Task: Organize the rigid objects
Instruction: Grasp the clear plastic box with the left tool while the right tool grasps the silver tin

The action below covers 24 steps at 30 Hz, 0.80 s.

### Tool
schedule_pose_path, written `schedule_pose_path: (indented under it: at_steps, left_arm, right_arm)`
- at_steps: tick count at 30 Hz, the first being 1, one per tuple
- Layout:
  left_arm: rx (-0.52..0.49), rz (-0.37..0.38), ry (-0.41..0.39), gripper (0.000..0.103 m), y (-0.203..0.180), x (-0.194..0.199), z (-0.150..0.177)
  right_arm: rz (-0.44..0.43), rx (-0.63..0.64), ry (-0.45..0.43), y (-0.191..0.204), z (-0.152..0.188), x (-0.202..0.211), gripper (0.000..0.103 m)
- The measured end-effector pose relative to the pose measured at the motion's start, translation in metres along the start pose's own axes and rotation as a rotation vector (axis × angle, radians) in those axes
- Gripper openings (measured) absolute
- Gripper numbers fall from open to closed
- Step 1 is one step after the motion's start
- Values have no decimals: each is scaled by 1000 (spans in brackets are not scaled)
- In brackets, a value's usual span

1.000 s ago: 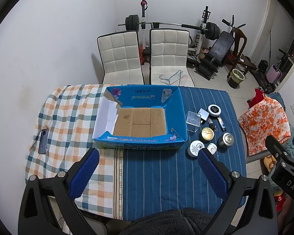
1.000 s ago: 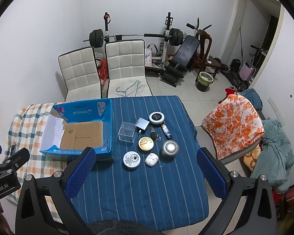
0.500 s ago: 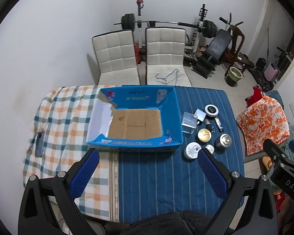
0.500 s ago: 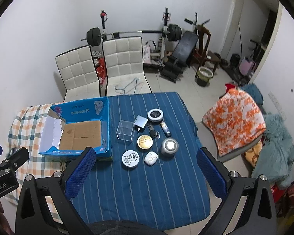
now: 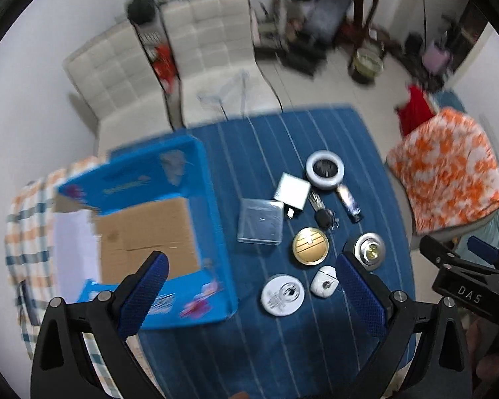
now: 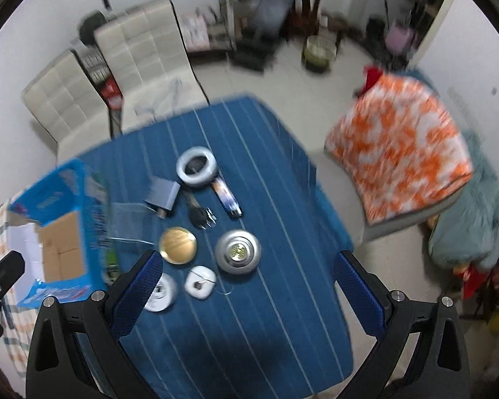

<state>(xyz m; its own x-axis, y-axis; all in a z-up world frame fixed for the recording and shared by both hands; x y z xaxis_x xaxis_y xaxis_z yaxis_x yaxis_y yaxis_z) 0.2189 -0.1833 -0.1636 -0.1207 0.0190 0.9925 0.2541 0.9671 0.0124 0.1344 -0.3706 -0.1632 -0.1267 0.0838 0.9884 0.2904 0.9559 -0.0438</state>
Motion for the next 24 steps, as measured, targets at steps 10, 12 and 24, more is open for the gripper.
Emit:
schedule_pose_path:
  at_steps: [10, 12, 24]
  left_arm:
    - [-9, -73, 244, 100, -21, -133, -65]
    - [-16, -85, 293, 91, -21, -154, -66]
    - [-121, -178, 320, 67, -44, -185, -63]
  right_arm:
    - [-35, -13, 206, 9, -79, -131, 103]
    - [-40, -17, 227, 9, -83, -140, 103]
    - [-48, -89, 369, -5, -41, -179, 103]
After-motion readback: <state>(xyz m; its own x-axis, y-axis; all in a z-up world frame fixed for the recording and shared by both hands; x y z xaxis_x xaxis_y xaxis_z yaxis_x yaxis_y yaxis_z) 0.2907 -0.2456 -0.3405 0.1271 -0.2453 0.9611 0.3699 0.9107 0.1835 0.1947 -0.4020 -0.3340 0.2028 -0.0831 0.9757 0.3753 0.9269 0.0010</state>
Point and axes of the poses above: each gripper's, at about its wrist camera, not at the fingertips, and x roughly against the way its jaws point, y to its left, z to its underside, the point moved 1 cm from there along -x, roughly the way its jaws point, and after that the axes turned 7 degrees about y, right-handed, at the moved point
